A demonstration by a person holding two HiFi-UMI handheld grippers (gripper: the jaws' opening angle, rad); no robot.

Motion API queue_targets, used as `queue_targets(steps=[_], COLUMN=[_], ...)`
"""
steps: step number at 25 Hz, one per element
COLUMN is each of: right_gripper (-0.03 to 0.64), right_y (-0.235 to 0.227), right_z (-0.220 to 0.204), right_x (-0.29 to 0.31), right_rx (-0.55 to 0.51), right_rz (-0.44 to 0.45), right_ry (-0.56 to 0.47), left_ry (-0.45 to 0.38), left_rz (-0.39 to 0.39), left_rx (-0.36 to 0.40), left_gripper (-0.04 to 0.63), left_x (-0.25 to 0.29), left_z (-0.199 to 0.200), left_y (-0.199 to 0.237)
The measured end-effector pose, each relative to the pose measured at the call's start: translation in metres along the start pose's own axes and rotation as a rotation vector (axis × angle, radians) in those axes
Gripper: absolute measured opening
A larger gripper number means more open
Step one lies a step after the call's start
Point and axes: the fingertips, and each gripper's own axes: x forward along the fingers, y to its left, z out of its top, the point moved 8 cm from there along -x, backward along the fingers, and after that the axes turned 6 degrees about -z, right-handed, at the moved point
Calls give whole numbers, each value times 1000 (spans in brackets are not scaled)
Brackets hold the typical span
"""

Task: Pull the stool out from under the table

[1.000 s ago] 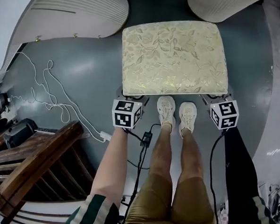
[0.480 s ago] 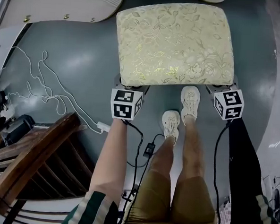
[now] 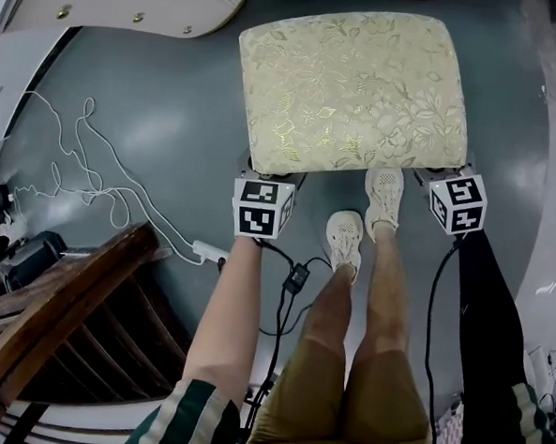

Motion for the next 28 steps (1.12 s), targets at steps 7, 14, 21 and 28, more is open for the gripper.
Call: queue_targets(steps=[7,14,21,28], right_gripper=[408,407,407,407], right_y=[-2,5,8,3], right_z=[-1,-5,-5,-8], right_x=[1,2,1,3], right_rx=[2,46,70,71], right_rz=[-2,21,47,72], right_ry=[-5,9,33,37], left_ry=[11,40,48,70], left_rz=[-3,20,42,61], left_rx=[12,42,60,45], left_gripper=[388,388,388,388], left_x=[2,-8,-18,-18], left_z=[1,7,9,8], left_y=[1,2,3,-4])
